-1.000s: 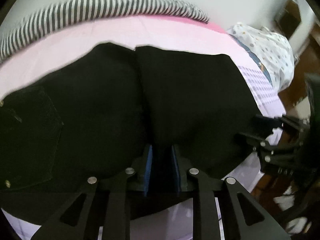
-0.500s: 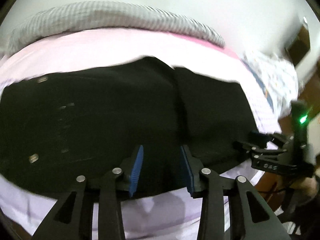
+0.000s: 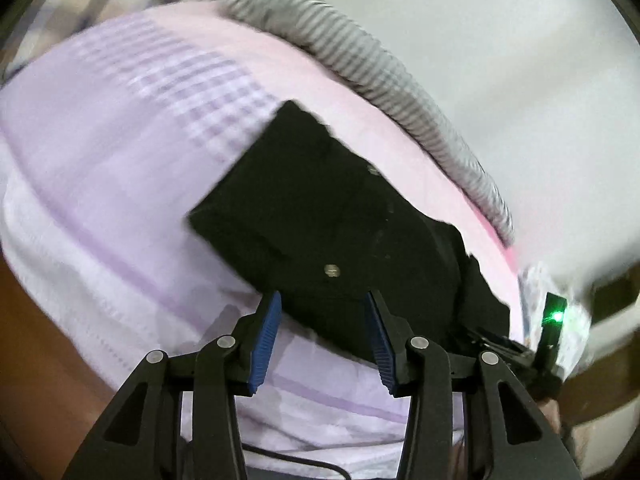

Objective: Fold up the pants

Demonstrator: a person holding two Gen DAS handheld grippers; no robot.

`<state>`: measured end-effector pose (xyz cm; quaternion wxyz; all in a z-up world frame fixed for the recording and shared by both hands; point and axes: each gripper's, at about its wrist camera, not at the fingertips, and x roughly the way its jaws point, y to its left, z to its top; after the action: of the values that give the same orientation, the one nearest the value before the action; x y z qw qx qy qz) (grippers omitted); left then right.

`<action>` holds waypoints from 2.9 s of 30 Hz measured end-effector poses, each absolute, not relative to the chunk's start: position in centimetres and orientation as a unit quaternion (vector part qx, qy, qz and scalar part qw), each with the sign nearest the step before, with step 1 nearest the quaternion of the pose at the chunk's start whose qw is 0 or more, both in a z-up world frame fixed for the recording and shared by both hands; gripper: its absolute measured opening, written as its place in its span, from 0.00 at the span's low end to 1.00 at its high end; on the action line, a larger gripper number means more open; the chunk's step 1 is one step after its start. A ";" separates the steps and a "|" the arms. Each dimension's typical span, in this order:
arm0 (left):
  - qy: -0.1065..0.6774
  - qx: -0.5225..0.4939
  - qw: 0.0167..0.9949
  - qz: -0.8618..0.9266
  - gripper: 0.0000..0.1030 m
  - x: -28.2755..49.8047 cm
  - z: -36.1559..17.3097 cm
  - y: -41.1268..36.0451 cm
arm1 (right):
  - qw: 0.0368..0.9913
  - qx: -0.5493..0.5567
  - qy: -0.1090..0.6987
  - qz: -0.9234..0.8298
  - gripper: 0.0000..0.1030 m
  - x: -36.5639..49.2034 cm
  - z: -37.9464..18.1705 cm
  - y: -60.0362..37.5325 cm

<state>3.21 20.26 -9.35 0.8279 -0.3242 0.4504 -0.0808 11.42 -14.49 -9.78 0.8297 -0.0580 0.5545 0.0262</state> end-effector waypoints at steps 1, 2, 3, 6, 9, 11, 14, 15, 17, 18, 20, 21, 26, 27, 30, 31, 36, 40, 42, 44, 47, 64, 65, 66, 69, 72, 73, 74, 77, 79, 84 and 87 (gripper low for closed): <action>0.451 -0.333 0.824 -0.079 0.44 3.1 -9.7 20.6 | 0.830 -0.058 0.553 0.034 0.75 11.8 -9.9 -13.9; 0.452 -0.341 0.821 -0.077 0.44 3.1 -10.1 21.1 | 0.834 -0.051 0.547 0.046 0.75 12.3 -10.1 -13.2; 0.452 -0.347 0.818 -0.073 0.44 3.1 -10.3 21.5 | 0.833 -0.046 0.549 0.051 0.75 12.8 -10.3 -12.9; 0.446 -0.359 0.817 -0.073 0.44 3.3 -10.6 22.1 | 0.839 -0.031 0.539 0.062 0.74 13.8 -10.0 -11.6; 0.440 -0.380 0.810 -0.076 0.45 3.8 -11.1 22.8 | 0.846 -0.007 0.528 0.072 0.74 14.3 -9.1 -10.7; 0.437 -0.393 0.806 -0.073 0.45 4.3 -11.5 23.2 | 0.852 -0.002 0.519 0.072 0.74 14.2 -8.6 -10.4; 0.433 -0.412 0.798 -0.073 0.48 4.8 -12.4 23.8 | 0.857 0.004 0.510 0.073 0.74 14.3 -7.8 -10.2; 0.433 -0.415 0.797 -0.068 0.49 5.0 -12.7 24.0 | 0.860 0.008 0.506 0.072 0.74 14.3 -7.6 -10.2; 0.434 -0.423 0.793 -0.062 0.50 5.1 -13.3 24.3 | 0.862 0.015 0.501 0.068 0.74 14.3 -7.3 -10.4; 0.433 -0.431 0.789 -0.064 0.50 5.2 -13.7 24.4 | 0.863 0.021 0.500 0.067 0.74 14.1 -7.1 -10.5; 0.425 -0.441 0.787 -0.068 0.52 5.3 -13.9 24.6 | 0.863 0.030 0.500 0.065 0.74 13.8 -7.1 -10.5; 0.422 -0.445 0.787 -0.070 0.55 5.4 -13.9 24.7 | 0.862 0.032 0.502 0.065 0.74 13.7 -7.1 -10.5; 0.417 -0.456 0.784 -0.066 0.57 6.1 -13.9 25.2 | 0.857 0.037 0.510 0.068 0.74 13.7 -7.7 -10.2; 0.417 -0.464 0.779 -0.066 0.57 6.2 -14.0 25.4 | 0.855 0.036 0.513 0.068 0.74 13.8 -7.9 -10.1; 0.408 -0.482 0.772 -0.071 0.57 6.1 -14.4 26.1 | 0.854 0.036 0.514 0.075 0.74 13.7 -8.0 -10.0; 0.409 -0.476 0.776 -0.067 0.57 6.2 -14.3 26.0 | 0.854 0.034 0.514 0.077 0.74 13.6 -8.0 -10.0; 0.404 -0.438 0.801 -0.057 0.59 7.3 -13.7 25.2 | 0.855 0.038 0.511 0.076 0.74 13.7 -8.1 -10.2; 0.403 -0.404 0.820 -0.053 0.69 8.3 -13.1 23.8 | 0.854 0.051 0.513 0.075 0.74 13.7 -8.4 -10.3; 0.403 -0.390 0.826 -0.048 0.72 8.6 -12.9 23.2 | 0.854 0.055 0.512 0.076 0.74 13.5 -8.5 -10.4; 0.403 -0.393 0.825 -0.046 0.70 8.6 -13.0 23.2 | 0.855 0.058 0.509 0.076 0.74 13.2 -8.4 -10.5; 0.410 -0.412 0.814 -0.025 0.39 8.5 -13.6 24.1 | 0.860 0.064 0.501 0.078 0.74 12.8 -8.0 -10.8; 0.358 -0.276 0.877 -0.165 0.20 12.1 2.0 12.1 | 0.901 0.140 0.410 0.006 0.74 6.8 -3.6 -22.3; 0.356 -0.258 0.880 -0.182 0.20 12.4 3.0 10.2 | 0.902 0.148 0.406 -0.003 0.74 6.5 -3.3 -23.5; 0.355 -0.247 0.880 -0.197 0.20 12.7 3.8 8.4 | 0.902 0.158 0.402 -0.012 0.74 6.0 -3.0 -24.9; 0.357 -0.207 0.877 -0.247 0.20 13.0 5.7 2.5 | 0.900 0.182 0.393 -0.041 0.74 4.9 -2.5 -28.8; 0.367 -0.161 0.868 -0.293 0.20 12.9 6.2 -3.5 | 0.897 0.209 0.382 -0.068 0.74 3.5 -2.2 -32.5; 0.376 -0.144 0.862 -0.307 0.20 12.7 5.8 -5.9 | 0.896 0.219 0.379 -0.076 0.74 3.0 -2.2 -33.6; 0.386 -0.131 0.856 -0.318 0.20 12.6 5.2 -7.7 | 0.894 0.229 0.377 -0.082 0.74 2.6 -2.3 -34.7; 0.413 -0.101 0.839 -0.339 0.20 11.9 3.3 -12.1 | 0.889 0.249 0.371 -0.104 0.74 1.2 -2.6 -37.1; 0.435 -0.073 0.829 -0.343 0.20 11.3 1.4 -15.1 | 0.886 0.256 0.369 -0.112 0.74 0.5 -2.8 -38.1; 0.460 -0.015 0.824 -0.329 0.20 10.5 -2.7 -19.1 | 0.880 0.275 0.369 -0.119 0.74 -0.1 -4.0 -39.3; 0.468 0.014 0.821 -0.326 0.21 9.9 -4.3 -20.4 | 0.876 0.287 0.373 -0.111 0.74 0.0 -4.4 -39.1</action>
<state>9.87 -20.38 -4.26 0.8215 0.0143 0.4680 -0.3256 -0.02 -39.10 -4.41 0.8756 0.2866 0.3726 -0.1106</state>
